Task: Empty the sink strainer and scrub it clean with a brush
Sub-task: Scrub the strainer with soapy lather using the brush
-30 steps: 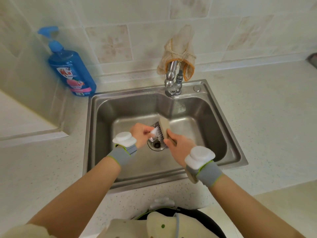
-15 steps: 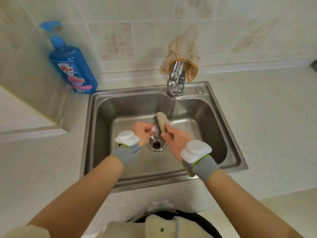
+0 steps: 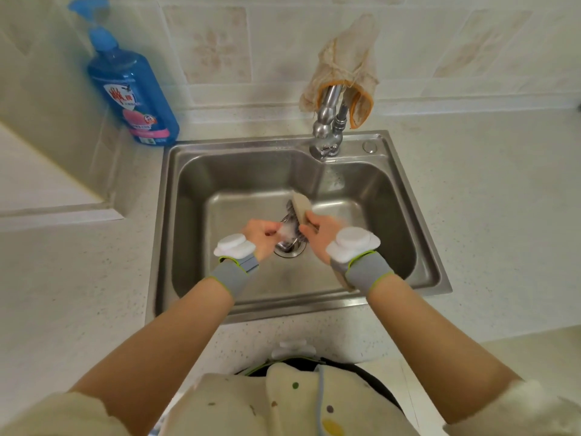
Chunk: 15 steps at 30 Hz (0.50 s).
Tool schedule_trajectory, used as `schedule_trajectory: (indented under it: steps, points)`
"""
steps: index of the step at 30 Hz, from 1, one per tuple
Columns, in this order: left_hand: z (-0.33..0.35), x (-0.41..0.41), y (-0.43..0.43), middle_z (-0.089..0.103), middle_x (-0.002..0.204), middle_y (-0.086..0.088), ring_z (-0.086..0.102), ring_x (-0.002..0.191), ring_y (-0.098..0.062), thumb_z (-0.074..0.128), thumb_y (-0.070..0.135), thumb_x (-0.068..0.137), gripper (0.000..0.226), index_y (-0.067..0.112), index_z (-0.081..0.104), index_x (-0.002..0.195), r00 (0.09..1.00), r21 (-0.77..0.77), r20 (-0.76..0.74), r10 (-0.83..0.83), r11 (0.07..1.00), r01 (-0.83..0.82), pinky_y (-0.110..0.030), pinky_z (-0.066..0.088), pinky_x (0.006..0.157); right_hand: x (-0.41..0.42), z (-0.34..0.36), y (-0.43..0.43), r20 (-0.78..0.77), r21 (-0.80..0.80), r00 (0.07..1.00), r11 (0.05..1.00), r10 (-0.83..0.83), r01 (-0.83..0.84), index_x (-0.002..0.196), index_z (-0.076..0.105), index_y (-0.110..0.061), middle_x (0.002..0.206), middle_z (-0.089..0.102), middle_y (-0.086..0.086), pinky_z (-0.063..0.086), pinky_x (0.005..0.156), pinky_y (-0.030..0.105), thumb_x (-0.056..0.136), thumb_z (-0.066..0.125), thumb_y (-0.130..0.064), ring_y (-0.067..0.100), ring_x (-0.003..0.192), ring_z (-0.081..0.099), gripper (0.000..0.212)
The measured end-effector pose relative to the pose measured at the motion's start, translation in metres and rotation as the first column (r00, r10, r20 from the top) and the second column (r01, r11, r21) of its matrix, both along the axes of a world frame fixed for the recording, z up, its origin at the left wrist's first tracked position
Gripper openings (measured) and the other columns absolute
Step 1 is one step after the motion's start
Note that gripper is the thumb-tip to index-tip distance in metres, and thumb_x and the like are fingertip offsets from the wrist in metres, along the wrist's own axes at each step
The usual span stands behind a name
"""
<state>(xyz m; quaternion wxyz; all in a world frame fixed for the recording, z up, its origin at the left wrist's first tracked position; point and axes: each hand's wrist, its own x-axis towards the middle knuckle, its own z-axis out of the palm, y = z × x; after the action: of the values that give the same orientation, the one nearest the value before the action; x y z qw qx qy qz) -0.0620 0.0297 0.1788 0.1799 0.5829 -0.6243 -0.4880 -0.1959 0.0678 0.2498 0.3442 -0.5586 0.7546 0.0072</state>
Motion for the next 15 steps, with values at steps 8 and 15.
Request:
schedule_trajectory:
  steps: [8, 15]
  points:
    - [-0.008, 0.005, 0.002, 0.059, 0.075, -0.004, 0.042, 0.042, 0.017, 0.061, 0.015, 0.086, 0.021, 0.009, 0.071, 0.104, 0.999, -0.037, 0.033, 0.014, 0.999, -0.013, -0.007, 0.033, 0.046, 0.004, -0.006, 0.005, 0.042, -0.011, 0.999, 1.000, -0.017, 0.017, 0.145, 0.033, -0.023, 0.147, 0.044, 0.008, 0.032, 0.109, 0.031, 0.098, 0.041, -0.035, 0.029, 0.134, 0.042, 0.049]
    - [-0.010, 0.007, -0.002, 0.056, 0.039, 0.026, 0.045, 0.042, 0.016, 0.062, 0.013, 0.086, 0.017, 0.026, 0.068, 0.094, 0.997, 0.035, -0.066, 0.040, 0.999, -0.038, -0.003, 0.036, 0.050, -0.002, -0.009, 0.003, 0.050, -0.015, 0.996, 0.997, -0.076, 0.077, 0.145, 0.034, -0.025, 0.144, 0.048, 0.008, 0.036, 0.108, 0.033, 0.098, 0.042, -0.036, 0.031, 0.131, 0.046, 0.049]
